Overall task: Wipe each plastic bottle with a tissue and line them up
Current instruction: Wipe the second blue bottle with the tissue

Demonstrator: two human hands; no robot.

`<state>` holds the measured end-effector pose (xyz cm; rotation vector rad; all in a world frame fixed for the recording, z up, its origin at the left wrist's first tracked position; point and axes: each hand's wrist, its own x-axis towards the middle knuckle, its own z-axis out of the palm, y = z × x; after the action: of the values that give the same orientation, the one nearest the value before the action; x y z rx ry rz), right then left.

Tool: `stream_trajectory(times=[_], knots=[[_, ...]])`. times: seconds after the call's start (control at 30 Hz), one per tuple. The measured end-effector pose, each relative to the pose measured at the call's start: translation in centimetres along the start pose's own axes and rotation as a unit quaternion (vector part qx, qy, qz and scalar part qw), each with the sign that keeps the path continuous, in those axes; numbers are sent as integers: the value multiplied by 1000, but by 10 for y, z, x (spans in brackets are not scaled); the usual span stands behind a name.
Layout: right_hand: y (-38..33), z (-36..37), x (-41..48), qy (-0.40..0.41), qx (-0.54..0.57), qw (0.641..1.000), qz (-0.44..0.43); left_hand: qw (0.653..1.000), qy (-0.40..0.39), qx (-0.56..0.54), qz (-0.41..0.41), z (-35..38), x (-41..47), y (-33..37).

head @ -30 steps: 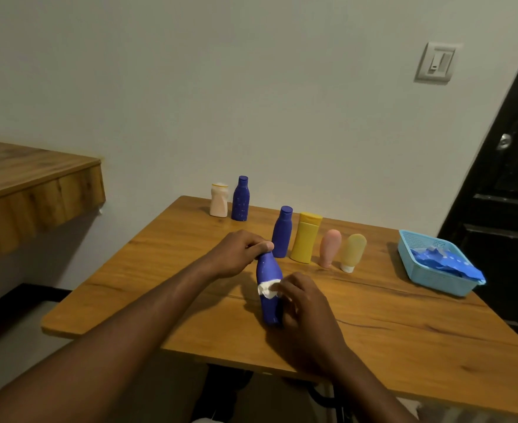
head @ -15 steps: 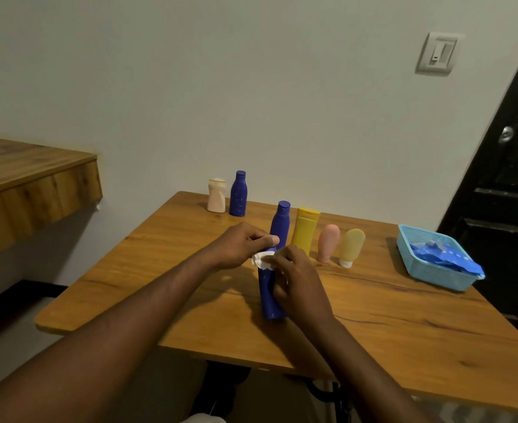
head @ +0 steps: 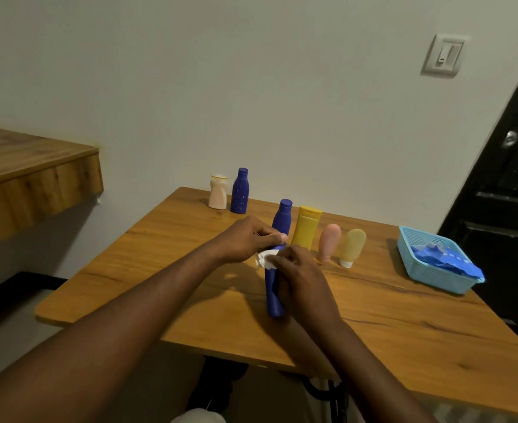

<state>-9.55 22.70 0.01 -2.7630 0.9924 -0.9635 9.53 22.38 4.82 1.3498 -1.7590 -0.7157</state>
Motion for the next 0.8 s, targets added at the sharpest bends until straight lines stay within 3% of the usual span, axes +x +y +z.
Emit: stream_trajectory(times=[0.13, 0.33, 0.53, 0.67, 0.8], knots=[[-9, 2, -12, 1, 13, 1000, -18, 1000, 2, 9, -4, -1, 0, -5], [0, -1, -61, -93, 55, 994, -1, 1000, -2, -11, -5, -3, 0, -11], [17, -10, -35, -31, 44, 997, 61, 1000, -3, -27, 0, -3, 1, -5], [3, -4, -21, 18, 59, 997, 52, 1000, -5, -22, -1, 2, 4, -7], [-13, 7, -44, -34, 22, 999, -2, 1000, -9, -30, 2, 2, 3, -9]])
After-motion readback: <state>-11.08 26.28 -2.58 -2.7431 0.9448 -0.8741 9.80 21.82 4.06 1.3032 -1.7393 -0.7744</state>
